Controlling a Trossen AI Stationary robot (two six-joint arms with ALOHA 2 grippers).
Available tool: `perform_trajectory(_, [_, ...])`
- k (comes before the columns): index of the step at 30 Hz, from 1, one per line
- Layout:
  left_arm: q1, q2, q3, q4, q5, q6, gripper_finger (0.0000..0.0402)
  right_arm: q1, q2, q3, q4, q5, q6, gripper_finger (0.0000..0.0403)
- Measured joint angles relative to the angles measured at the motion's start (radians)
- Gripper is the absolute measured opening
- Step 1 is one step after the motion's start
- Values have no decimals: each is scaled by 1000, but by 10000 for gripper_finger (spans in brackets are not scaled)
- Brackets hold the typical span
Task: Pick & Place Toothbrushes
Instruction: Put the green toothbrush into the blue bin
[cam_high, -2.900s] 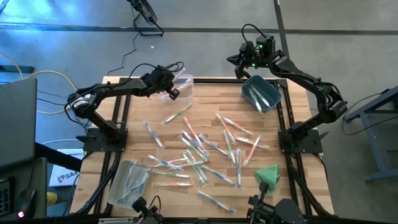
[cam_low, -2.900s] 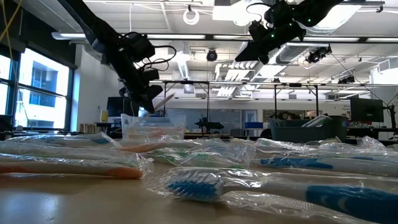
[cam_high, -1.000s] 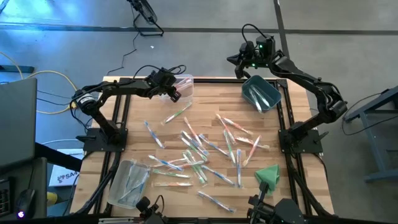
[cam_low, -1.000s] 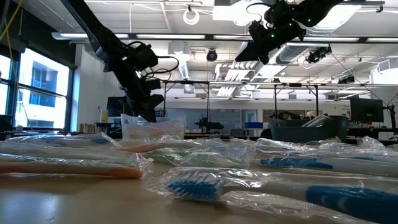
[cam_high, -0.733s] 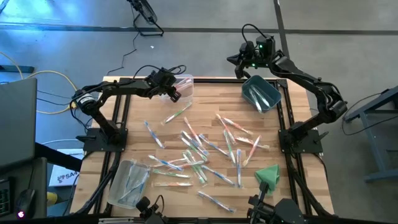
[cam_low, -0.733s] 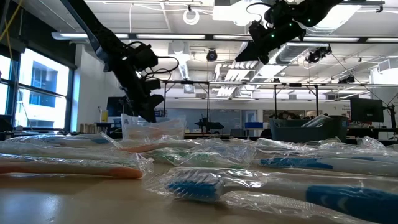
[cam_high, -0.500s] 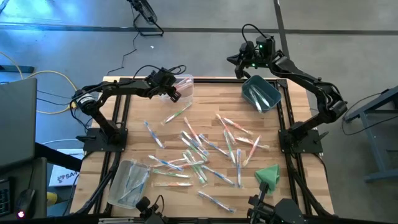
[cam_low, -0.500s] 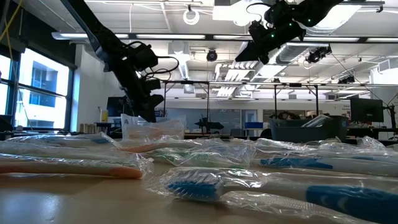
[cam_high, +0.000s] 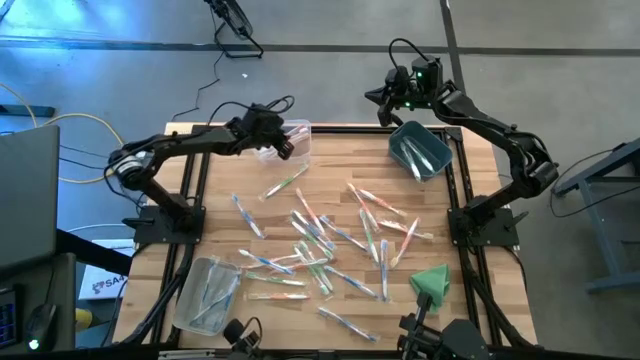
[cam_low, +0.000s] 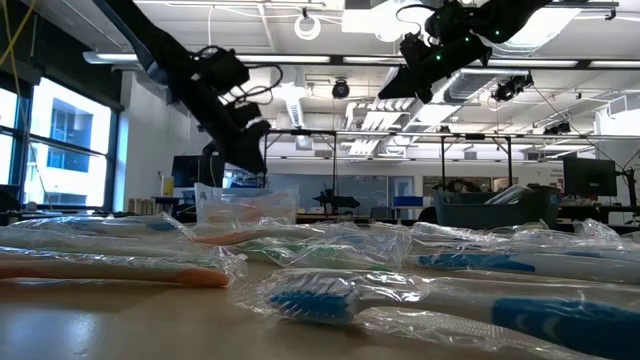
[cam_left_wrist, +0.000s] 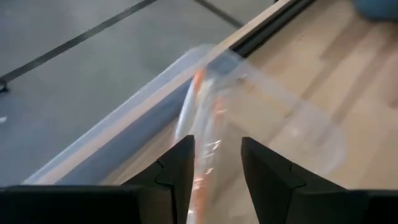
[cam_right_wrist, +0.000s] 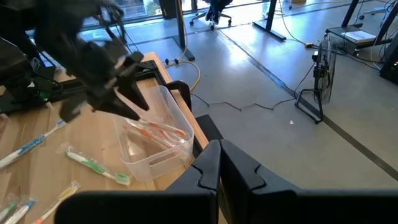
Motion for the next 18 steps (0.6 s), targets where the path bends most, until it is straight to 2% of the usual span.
perform_trajectory(8, [-32, -156, 0, -113, 19, 11, 129, 0, 0, 0, 0, -4, 2, 2])
perform_trajectory(14, [-118, -270, 0, -208, 21, 3, 129, 0, 0, 0, 0, -6, 4, 2])
perform_trajectory(18, [-173, -316, 0, -195, 21, -42, 129, 0, 0, 0, 4, -6, 2, 2])
